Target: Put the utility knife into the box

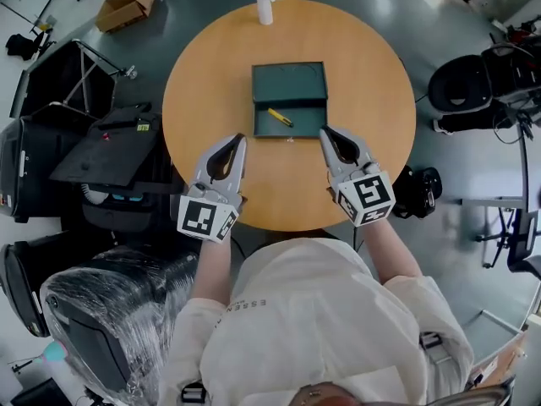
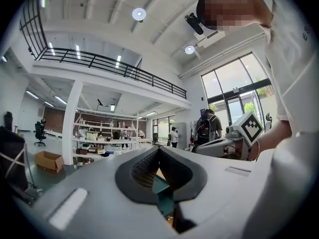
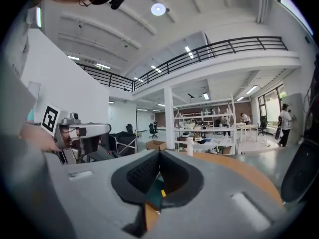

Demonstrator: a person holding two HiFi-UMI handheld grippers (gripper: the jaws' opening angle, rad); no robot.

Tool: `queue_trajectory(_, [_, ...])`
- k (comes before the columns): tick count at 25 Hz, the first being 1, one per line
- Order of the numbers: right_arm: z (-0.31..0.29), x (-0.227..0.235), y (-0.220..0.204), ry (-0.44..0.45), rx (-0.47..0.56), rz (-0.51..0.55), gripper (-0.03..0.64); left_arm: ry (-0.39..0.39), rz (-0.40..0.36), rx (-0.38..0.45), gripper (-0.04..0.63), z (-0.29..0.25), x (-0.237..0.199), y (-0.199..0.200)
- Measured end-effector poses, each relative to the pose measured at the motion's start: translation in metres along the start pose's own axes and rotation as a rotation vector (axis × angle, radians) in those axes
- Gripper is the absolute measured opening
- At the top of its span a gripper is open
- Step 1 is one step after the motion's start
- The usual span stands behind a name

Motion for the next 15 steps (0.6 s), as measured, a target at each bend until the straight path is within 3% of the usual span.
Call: queue_trajectory(15, [0.101, -0.106, -0.046, -0.099, -0.059, -0.006, -0.008, -0.016, 0.061, 0.003, 0.012, 0.145, 0.048, -0.044])
Point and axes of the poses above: the fingertips, and each gripper's own axes: z backward along the fingers, x to its right, y out of its top, the point moved 10 cm from there along z, backward along the fingers, and after that the axes turned 15 degrees about -x, right-handed, at the moved point
